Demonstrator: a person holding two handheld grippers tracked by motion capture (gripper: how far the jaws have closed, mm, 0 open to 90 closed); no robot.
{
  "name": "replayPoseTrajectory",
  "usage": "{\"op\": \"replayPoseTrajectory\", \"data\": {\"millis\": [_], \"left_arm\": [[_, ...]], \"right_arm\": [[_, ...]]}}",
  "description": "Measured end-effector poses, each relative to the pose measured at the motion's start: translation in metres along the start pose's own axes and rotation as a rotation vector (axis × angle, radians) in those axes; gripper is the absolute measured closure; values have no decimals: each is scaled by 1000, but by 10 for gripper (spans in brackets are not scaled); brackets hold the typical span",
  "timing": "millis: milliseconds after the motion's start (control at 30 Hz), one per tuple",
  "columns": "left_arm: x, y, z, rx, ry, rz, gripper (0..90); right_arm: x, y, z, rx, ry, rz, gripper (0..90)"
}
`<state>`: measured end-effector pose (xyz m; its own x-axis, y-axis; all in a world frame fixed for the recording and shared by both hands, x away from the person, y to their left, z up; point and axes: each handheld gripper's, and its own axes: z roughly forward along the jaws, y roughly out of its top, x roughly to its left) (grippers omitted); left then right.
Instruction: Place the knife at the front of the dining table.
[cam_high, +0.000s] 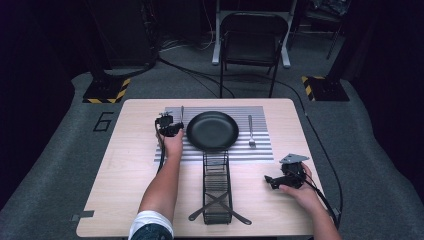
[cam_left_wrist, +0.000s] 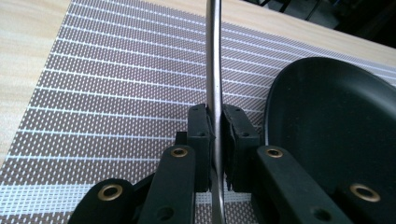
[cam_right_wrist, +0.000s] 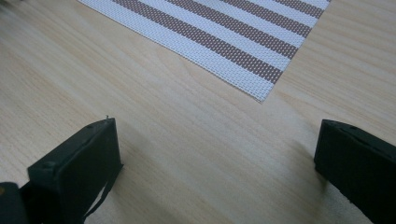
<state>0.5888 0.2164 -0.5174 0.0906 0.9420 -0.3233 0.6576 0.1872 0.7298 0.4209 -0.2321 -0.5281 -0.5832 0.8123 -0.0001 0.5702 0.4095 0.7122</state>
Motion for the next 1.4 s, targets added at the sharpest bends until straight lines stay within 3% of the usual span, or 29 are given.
{"op": "replayPoseTrajectory", "data": {"millis": [500, 1400], "left_arm": [[3, -1, 5, 34, 22, -17, 819], [6, -1, 5, 25, 16, -5, 817]], "right_arm": [[0, 0, 0, 0, 0, 0, 0], [0, 0, 0, 0, 0, 0, 0]]}}
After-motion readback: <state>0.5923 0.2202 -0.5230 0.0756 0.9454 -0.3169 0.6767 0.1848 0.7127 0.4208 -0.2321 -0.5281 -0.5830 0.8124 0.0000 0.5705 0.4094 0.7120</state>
